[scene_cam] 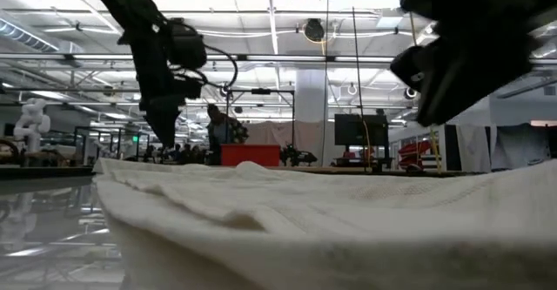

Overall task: Roll towel
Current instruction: Roll the white-brown patterned towel

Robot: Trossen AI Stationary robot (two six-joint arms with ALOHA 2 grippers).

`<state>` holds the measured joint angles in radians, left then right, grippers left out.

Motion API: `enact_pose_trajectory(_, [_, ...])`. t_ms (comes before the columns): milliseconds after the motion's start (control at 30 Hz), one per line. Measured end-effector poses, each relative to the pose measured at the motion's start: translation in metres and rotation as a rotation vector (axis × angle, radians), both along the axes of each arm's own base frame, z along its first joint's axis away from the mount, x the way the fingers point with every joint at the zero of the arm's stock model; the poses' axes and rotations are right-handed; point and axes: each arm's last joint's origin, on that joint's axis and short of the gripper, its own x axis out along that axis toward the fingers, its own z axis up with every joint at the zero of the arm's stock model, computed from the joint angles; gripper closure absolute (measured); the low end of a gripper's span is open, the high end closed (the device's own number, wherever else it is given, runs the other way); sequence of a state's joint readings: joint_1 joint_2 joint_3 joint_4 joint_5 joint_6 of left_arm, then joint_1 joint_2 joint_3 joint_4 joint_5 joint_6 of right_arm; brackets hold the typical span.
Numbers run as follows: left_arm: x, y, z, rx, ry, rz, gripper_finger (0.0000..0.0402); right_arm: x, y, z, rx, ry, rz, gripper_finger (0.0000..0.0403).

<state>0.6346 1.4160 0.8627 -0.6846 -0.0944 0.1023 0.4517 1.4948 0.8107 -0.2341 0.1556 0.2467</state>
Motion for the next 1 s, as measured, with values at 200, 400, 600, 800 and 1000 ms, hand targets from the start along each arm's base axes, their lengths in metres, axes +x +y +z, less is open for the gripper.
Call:
enact_pose_trajectory(200, [0.015,0.017,-0.029,-0.003,0.015,-0.065,0.021,-0.018,0.037,-0.012,0.029,-0.137,0.163,0.0265])
enact_pose_trajectory(400, [0.022,0.035,-0.056,0.001,0.037,-0.089,0.021,-0.036,0.07,-0.021,0.075,-0.139,0.207,0.0186])
enact_pose_trajectory(600, [0.028,0.048,-0.062,0.13,0.039,-0.117,0.021,-0.062,0.099,-0.022,0.11,-0.139,0.274,0.0131])
enact_pose_trajectory(800, [0.038,0.056,-0.052,0.198,0.038,-0.21,0.021,-0.072,0.106,-0.044,-0.001,-0.065,0.296,0.0118])
enact_pose_trajectory(1000, [0.054,0.071,-0.024,0.324,-0.001,-0.198,0.021,-0.07,0.104,-0.059,-0.046,-0.008,0.279,0.0134])
